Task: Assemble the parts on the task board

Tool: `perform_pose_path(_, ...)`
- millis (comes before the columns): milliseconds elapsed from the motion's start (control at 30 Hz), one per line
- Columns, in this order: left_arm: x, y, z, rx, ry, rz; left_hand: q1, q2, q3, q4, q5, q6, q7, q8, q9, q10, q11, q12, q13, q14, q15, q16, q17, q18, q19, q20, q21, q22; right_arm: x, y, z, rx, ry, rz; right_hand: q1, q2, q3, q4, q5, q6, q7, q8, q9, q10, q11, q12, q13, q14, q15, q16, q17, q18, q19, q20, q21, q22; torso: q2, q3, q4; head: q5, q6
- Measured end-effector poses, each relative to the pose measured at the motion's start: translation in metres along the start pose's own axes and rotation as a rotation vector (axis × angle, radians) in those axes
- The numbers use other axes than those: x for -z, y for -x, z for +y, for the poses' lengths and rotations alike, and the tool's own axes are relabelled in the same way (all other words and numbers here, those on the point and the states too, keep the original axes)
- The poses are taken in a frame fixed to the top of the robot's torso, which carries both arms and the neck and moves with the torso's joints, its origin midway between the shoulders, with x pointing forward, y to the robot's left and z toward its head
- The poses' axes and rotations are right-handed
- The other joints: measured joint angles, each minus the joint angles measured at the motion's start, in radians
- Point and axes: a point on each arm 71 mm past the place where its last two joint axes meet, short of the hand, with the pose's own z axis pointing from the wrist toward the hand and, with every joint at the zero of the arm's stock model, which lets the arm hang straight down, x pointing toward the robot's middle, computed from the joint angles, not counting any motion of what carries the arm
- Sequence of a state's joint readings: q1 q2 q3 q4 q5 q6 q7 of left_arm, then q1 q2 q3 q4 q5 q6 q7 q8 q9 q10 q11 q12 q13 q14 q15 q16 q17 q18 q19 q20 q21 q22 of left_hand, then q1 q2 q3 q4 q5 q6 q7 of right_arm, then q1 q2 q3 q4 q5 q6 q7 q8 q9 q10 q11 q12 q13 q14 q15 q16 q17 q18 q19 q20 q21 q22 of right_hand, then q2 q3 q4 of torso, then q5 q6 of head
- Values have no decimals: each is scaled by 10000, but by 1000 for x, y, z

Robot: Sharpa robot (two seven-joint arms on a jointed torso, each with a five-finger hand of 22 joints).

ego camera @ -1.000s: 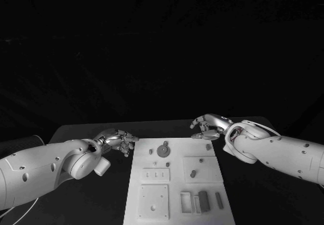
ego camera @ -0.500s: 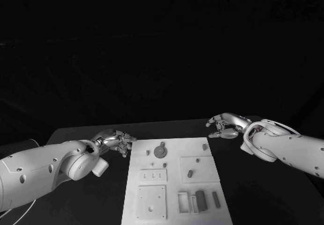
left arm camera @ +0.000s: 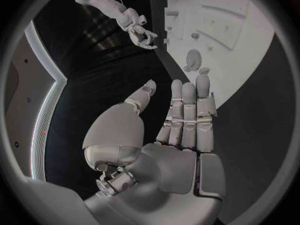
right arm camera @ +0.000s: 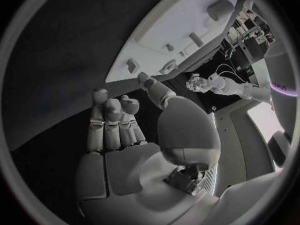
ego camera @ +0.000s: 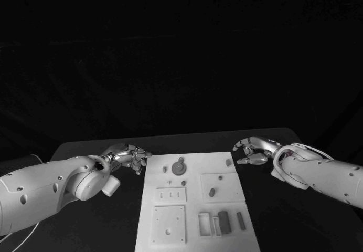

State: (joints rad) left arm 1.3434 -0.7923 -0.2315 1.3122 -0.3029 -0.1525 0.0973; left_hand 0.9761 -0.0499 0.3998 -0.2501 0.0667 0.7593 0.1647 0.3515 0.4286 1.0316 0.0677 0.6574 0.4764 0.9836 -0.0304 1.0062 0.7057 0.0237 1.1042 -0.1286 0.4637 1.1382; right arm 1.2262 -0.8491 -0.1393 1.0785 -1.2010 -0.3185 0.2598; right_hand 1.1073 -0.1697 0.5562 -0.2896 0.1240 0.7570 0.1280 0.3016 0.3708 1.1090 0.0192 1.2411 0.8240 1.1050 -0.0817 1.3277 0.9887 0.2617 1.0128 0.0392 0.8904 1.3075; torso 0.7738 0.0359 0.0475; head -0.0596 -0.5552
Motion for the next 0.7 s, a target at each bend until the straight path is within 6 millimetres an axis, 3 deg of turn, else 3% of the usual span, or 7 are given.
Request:
perform_pose_path(400,1,0,1,9,20,-4,0,0,0,0,0,0,0,0,-1,14,-14,-38,1,3,2,0,-9,0,0,2,1,-1,1,-27,-7,22,-52,379,40,-40,0,0,0,-162,0,-56,-15,-13,-14,0,9,-13,-11,0,-1,11,0,1,0,7,2,-23,15,70,-46)
perform_pose_path(700,1,0,1,11,22,8,0,0,0,0,0,0,0,0,-2,17,-17,-38,1,4,4,0,-8,0,1,3,1,-2,-4,-27,-5,80,18,300,69,-10,0,0,0,-194,30,-57,-15,-12,-14,1,31,-14,-10,0,1,11,0,1,0,6,8,-38,11,77,-84)
